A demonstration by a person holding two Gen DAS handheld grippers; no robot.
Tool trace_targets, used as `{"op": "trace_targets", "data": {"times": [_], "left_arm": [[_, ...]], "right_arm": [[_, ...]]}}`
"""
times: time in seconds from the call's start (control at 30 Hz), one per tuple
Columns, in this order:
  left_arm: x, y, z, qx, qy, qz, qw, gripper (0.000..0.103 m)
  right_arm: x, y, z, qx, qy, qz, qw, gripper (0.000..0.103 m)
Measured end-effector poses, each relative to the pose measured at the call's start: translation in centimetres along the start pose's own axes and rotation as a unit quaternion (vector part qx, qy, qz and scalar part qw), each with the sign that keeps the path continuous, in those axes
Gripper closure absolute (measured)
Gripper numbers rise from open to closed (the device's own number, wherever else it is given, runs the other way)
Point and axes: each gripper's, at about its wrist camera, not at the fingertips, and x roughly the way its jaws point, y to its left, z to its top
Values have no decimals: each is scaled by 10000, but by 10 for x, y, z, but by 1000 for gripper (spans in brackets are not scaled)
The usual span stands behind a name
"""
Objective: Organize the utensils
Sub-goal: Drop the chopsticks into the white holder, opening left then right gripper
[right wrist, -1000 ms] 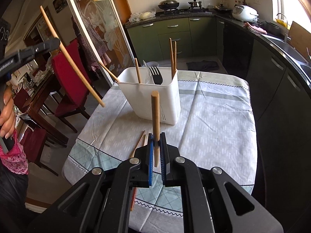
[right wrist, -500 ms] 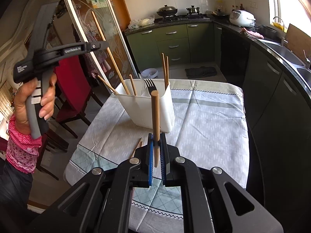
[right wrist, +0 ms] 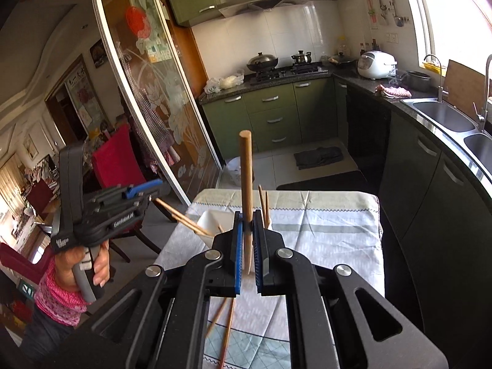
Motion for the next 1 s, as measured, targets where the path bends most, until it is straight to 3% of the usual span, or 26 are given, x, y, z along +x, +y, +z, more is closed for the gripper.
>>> {"op": "trace_targets", "data": {"times": [0.13, 0.23, 0.47, 0.63, 0.77, 1.0], "left_arm": [[-13, 8, -17, 4, 66, -49, 10000, 79], [-17, 10, -32, 40, 195, -84, 9998, 79], [-11, 18, -65, 15, 686, -214, 9974, 79], [-2, 14, -82, 78, 937, -232, 9953, 79], [11, 6, -93, 136, 1180, -269, 9926, 79], [55, -16, -128, 235, 1924, -345, 9804, 75]], "right_arm": [[16, 7, 24, 14, -131, -135, 9998, 96], [44, 10, 30, -8, 47, -243, 9997, 96], [123, 10, 12, -85, 686, -454, 9966, 96], [154, 13, -4, -244, 1052, -535, 9927, 95], [146, 12, -11, -227, 985, -446, 9939, 94], [85, -1, -33, -78, 713, -148, 9973, 86]]}}
